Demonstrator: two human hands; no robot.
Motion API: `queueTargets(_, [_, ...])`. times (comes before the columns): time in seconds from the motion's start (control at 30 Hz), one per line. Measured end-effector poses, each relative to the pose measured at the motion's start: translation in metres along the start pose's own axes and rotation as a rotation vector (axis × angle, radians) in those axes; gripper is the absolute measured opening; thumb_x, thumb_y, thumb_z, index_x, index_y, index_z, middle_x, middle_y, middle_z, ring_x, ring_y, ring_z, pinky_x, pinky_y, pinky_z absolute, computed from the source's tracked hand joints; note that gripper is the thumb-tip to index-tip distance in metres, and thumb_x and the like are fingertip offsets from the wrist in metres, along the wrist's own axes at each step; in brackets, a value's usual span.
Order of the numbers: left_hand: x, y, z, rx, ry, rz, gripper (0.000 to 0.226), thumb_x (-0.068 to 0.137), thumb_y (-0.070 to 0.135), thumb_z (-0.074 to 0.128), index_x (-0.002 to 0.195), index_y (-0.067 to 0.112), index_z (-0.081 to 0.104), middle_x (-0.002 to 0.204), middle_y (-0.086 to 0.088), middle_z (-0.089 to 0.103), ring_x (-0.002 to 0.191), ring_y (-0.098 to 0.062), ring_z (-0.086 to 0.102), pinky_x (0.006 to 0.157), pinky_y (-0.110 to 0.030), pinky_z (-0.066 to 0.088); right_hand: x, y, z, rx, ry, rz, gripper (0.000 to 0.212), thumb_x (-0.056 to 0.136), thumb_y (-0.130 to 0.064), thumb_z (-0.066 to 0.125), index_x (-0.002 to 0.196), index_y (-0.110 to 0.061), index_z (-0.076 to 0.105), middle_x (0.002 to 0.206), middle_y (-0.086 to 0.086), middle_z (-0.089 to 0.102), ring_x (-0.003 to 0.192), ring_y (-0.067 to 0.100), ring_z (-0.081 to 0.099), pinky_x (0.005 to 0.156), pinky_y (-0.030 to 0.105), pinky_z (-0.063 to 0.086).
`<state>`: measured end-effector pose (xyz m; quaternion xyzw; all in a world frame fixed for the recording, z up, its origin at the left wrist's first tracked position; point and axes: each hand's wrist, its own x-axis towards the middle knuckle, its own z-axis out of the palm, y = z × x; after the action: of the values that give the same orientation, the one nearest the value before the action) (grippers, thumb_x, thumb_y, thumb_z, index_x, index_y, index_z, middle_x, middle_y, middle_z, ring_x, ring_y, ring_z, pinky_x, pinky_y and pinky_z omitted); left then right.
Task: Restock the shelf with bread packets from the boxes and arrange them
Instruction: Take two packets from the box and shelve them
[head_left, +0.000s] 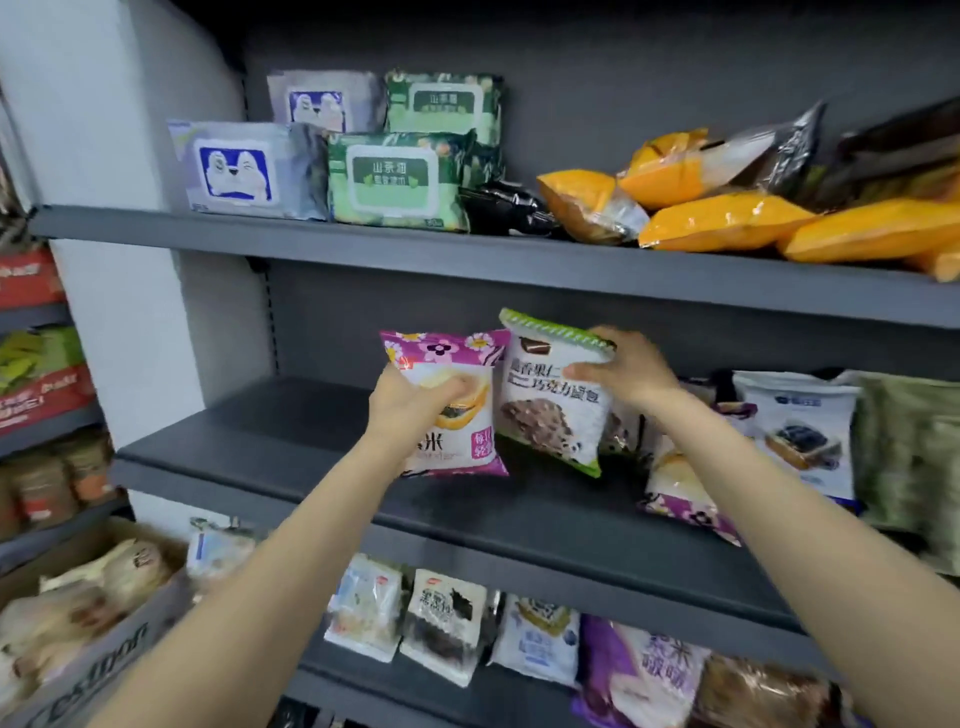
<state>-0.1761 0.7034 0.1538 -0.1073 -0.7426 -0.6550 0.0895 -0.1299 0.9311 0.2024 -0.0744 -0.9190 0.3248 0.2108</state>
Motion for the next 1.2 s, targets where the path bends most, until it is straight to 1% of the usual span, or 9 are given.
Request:
queueTargets(0.1, [0.009,0.004,0.022,-0.046,0.062,-0.052,0.045,0.065,0.034,0.083,0.103,0.017,0.064,0.095,0.003,0.07,0.089,-0.013,0.066,0.064,-0.021,0.046,0.021,0.015,-0.019,-0.126,-0.027,-0.072,0.066,0.079,-0.024,0.074,0.136,-0.005,0.047,0.142,0.013,0.046,0.129,0.027,0.045,0.098,0.028,0.037])
queueTargets(0.37, [0.016,0.01,0.043,0.032,-0.012,-0.017,0.033,0.068,0.03,0.083,0.093,0.026,0.063,0.101,0.002,0.071,0.099,-0.016,0.064,0.082,-0.028,0.046,0.052,0.057,0.01,-0.521,0.038,-0.047,0.054,0.09,-0.03,0.061,0.14,-0.024,0.042,0.145,0.008,0.044,0.136,0.03,0.033,0.109,0.042,0.029])
queueTargets(0.53, [0.023,0.009,0.051,0.076,-0.074,-0.003,0.045,0.066,0.033,0.084,0.105,0.021,0.064,0.102,0.003,0.071,0.101,-0.016,0.065,0.084,-0.029,0.047,0.047,0.08,0.035,-0.74,0.082,-0.133,0.06,0.084,-0.007,0.061,0.139,-0.021,0.042,0.142,0.007,0.04,0.137,0.026,0.027,0.118,0.049,0.012])
queueTargets(0.73, [0.015,0.017,0.074,0.074,-0.218,-0.037,0.051,0.069,0.038,0.081,0.112,0.02,0.061,0.106,0.006,0.068,0.103,-0.013,0.061,0.08,-0.023,0.042,0.022,0.079,0.024,-0.237,0.207,-0.19,0.047,0.092,-0.018,0.056,0.138,-0.016,0.045,0.141,0.009,0.04,0.134,0.029,0.029,0.113,0.04,0.026])
queueTargets(0.87, [0.002,0.027,0.11,0.045,-0.372,-0.125,0.077,0.065,0.049,0.08,0.129,0.015,0.053,0.124,0.003,0.061,0.118,-0.016,0.053,0.098,-0.034,0.04,0.003,0.094,-0.01,-0.096,0.254,-0.118,0.031,0.094,-0.012,0.049,0.124,-0.012,0.058,0.13,0.014,0.051,0.123,0.033,0.044,0.106,0.039,0.035])
queueTargets(0.93, [-0.007,0.033,0.134,0.041,-0.437,-0.142,0.094,0.05,0.06,0.081,0.129,0.016,0.053,0.126,0.0,0.061,0.12,-0.02,0.054,0.098,-0.036,0.043,-0.005,0.101,-0.03,0.219,0.195,0.016,0.031,0.096,-0.028,0.048,0.119,-0.011,0.06,0.124,0.011,0.06,0.117,0.03,0.054,0.105,0.042,0.04])
queueTargets(1.03, [-0.024,0.043,0.175,0.063,-0.504,-0.173,0.106,0.054,0.065,0.078,0.14,0.014,0.04,0.14,-0.005,0.05,0.127,-0.025,0.048,0.099,-0.038,0.043,-0.025,0.109,-0.058,0.592,0.057,0.174,0.068,0.08,-0.068,0.048,0.13,-0.022,0.053,0.129,0.002,0.06,0.118,0.022,0.056,0.105,0.047,0.041])
queueTargets(1.13, [-0.038,0.05,0.206,0.128,-0.517,-0.204,0.106,0.073,0.058,0.069,0.15,0.007,0.017,0.152,-0.01,0.033,0.137,-0.029,0.036,0.104,-0.04,0.038,-0.047,0.122,-0.067,0.668,-0.042,0.158,0.047,0.092,-0.044,0.051,0.132,-0.021,0.044,0.115,-0.002,0.064,0.108,0.016,0.06,0.097,0.038,0.047])
queueTargets(1.2, [-0.044,0.048,0.215,0.12,-0.587,-0.243,0.1,0.075,0.055,0.069,0.149,0.01,0.018,0.149,-0.011,0.036,0.134,-0.03,0.04,0.103,-0.041,0.04,-0.061,0.135,-0.068,0.582,-0.067,0.135,0.06,0.086,-0.021,0.065,0.135,-0.03,0.031,0.107,-0.01,0.063,0.108,0.013,0.06,0.09,0.031,0.049])
